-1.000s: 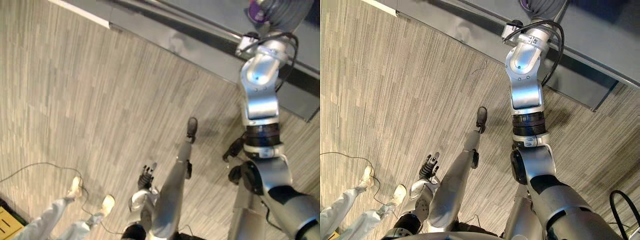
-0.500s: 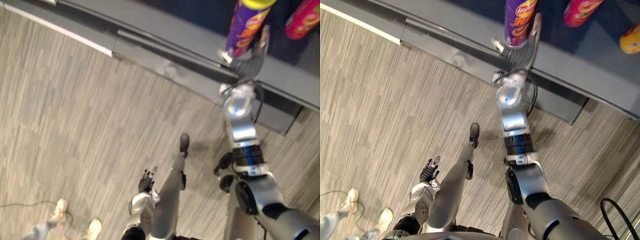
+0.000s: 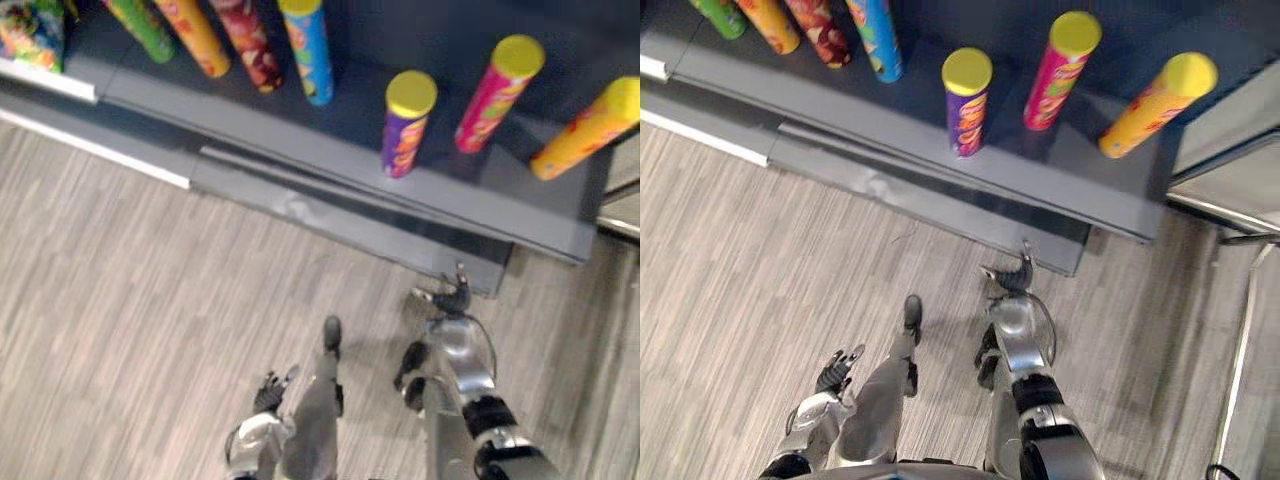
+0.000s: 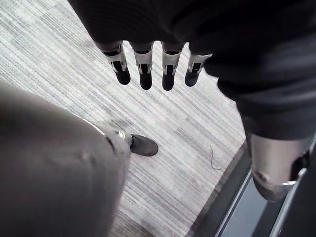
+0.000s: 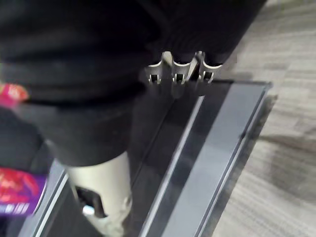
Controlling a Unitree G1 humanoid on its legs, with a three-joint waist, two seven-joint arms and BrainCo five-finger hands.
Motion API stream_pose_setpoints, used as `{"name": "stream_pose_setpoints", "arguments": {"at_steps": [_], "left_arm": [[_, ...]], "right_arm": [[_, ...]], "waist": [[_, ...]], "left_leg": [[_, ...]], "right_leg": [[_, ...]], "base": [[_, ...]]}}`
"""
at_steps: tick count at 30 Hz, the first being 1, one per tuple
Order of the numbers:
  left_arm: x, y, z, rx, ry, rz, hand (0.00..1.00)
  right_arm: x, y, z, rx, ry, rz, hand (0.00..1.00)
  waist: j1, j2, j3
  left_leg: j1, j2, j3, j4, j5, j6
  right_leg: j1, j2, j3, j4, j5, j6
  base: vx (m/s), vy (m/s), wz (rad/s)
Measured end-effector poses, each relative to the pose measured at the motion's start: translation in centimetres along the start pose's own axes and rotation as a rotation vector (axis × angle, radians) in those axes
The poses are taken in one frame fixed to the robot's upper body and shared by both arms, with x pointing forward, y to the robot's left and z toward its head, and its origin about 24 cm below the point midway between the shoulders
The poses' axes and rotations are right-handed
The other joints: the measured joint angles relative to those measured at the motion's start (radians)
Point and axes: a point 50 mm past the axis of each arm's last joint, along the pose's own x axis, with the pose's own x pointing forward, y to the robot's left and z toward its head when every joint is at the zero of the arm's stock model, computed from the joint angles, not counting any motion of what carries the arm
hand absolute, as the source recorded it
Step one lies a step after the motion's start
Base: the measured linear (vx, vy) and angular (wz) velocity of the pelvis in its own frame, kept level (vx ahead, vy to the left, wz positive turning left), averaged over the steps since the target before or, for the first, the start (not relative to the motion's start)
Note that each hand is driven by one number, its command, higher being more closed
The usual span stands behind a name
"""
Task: Put the gum and the chips on the shelf.
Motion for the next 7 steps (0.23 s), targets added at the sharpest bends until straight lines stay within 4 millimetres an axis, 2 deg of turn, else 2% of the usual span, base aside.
{"name": "stream_pose_setpoints", "arguments": {"at_steps": [1,2,4,5,7], "left_arm": [[-0.1,0.6,-0.6,0.015,0.02,0.018,0.0],[-0.2,0.9,-1.0,0.017,0.032,0.026,0.0],[-0.9,2.3,-2.9,0.033,0.091,0.059,0.0],[-1.1,2.5,-3.3,0.036,0.106,0.061,0.0],[-1.4,2.9,-4.3,0.068,0.148,0.05,0.0]], "right_arm": [[-1.0,-1.0,-2.4,-0.008,0.07,0.008,0.0],[-1.6,-1.4,-3.6,0.003,0.113,0.025,0.0],[-4.2,-3.3,-8.3,0.028,0.283,0.063,0.0],[-4.9,-3.7,-9.4,0.039,0.327,0.073,0.0],[-7.4,-5.6,-13.8,0.05,0.521,0.071,0.0]], "waist": [[-0.01,-0.015,-0.023],[-0.015,-0.022,-0.034],[-0.043,-0.043,-0.101],[-0.05,-0.045,-0.114],[-0.064,-0.04,-0.152]], "left_leg": [[0.027,0.001,0.012,0.007,-0.016,0.002],[0.047,0.001,0.022,0.007,-0.024,0.004],[0.124,-0.001,0.064,0.007,-0.06,0.006],[0.145,-0.001,0.076,0.007,-0.069,0.009],[0.21,-0.006,0.102,0.008,-0.094,0.014]], "right_leg": [[0.032,0.004,0.009,-0.019,0.003,0.004],[0.05,0.006,0.017,-0.027,0.005,0.004],[0.119,0.014,0.055,-0.063,0.011,0.009],[0.137,0.015,0.064,-0.071,0.013,0.01],[0.199,0.017,0.084,-0.101,0.018,0.019]], "base": [[0.09,0.006,-0.32],[0.16,0.025,-0.32],[0.18,0.03,-0.46],[0.15,0.034,-0.5],[0.11,0.03,-0.31]]}}
